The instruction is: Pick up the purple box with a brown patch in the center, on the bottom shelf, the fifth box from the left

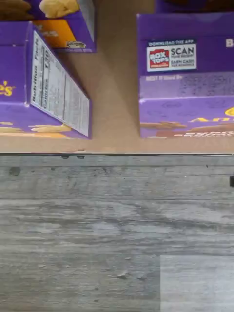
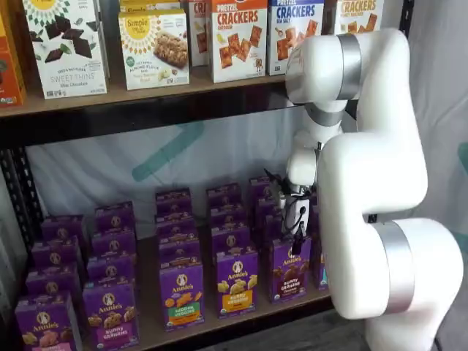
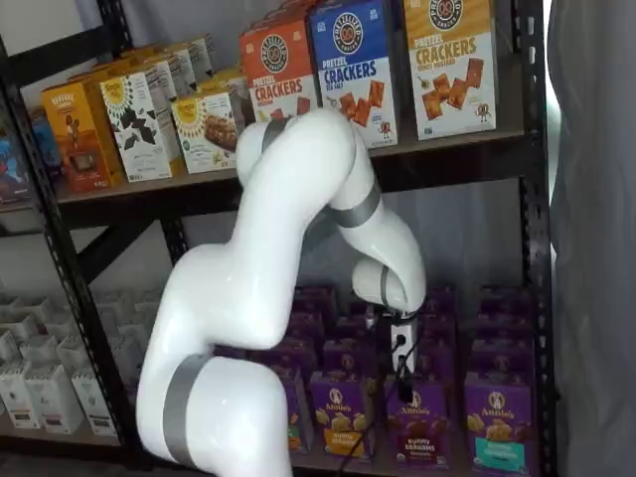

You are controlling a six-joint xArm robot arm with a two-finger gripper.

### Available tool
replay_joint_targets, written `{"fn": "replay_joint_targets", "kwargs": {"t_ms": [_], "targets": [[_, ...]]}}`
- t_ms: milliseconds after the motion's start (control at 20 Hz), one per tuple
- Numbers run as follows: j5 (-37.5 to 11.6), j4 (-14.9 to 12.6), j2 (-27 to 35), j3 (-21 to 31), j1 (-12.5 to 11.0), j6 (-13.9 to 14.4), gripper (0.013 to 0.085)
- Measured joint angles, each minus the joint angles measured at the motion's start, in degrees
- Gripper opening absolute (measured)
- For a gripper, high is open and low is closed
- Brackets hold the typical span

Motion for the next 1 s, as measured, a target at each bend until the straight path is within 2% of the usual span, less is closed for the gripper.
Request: {"fn": "replay_joint_targets", "kwargs": {"t_ms": [500, 700, 1000], "targets": [[1.4, -3.7, 4.2, -4.4, 0.3, 3.7, 0.0850], [0.6, -4.8, 5.7, -5.6, 0.6, 4.9, 0.0850], [-0.8, -8.1, 7.7, -6.7, 0.5, 7.7, 0.0850]]}}
